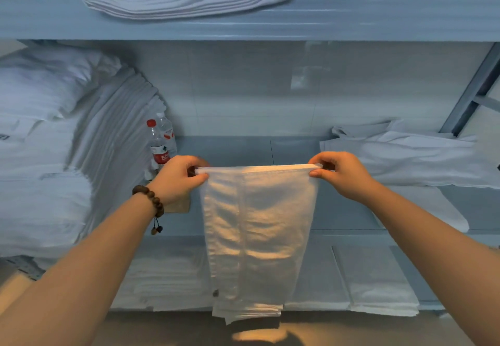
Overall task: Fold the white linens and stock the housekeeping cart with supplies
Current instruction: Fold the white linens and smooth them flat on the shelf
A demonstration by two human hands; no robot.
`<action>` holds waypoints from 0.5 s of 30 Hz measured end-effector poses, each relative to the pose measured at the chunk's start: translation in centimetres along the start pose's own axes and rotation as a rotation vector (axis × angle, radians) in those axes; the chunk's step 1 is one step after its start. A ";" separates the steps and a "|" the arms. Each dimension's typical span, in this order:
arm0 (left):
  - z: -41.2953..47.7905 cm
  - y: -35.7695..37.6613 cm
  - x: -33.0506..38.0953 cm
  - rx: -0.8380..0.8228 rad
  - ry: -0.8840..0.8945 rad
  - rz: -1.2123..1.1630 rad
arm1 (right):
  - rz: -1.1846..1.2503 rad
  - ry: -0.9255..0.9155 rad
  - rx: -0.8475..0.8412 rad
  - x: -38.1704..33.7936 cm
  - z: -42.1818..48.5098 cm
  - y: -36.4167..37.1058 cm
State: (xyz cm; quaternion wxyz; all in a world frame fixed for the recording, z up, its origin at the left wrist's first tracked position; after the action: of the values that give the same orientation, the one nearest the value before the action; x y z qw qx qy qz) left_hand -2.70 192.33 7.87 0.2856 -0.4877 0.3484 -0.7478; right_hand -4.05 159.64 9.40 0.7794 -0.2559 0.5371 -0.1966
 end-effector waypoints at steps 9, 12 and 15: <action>7.9 4.2 -2.0 0.057 0.003 0.091 | -0.265 0.124 0.057 6.3 7.5 1.6; 11.5 7.6 -4.6 0.040 -0.006 0.142 | -0.293 0.177 0.100 10.3 10.9 2.4; 15.2 11.9 -7.9 0.021 -0.084 0.152 | -0.335 0.188 0.104 14.8 14.4 4.4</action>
State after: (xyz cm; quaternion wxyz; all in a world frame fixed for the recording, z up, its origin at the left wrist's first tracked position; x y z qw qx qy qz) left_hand 15.30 187.63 -1.52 0.3608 -0.4876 0.3641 -0.7067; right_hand 14.71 157.21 -0.03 0.6942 -0.2816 0.5465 -0.3743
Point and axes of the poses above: each hand's wrist, its own z-axis towards the middle knuckle, its own y-axis out of the palm, x = y × z, the point moved 8 cm from there along z, towards the middle knuckle, and after that the axes turned 8 degrees about z, right-handed, at the moved point
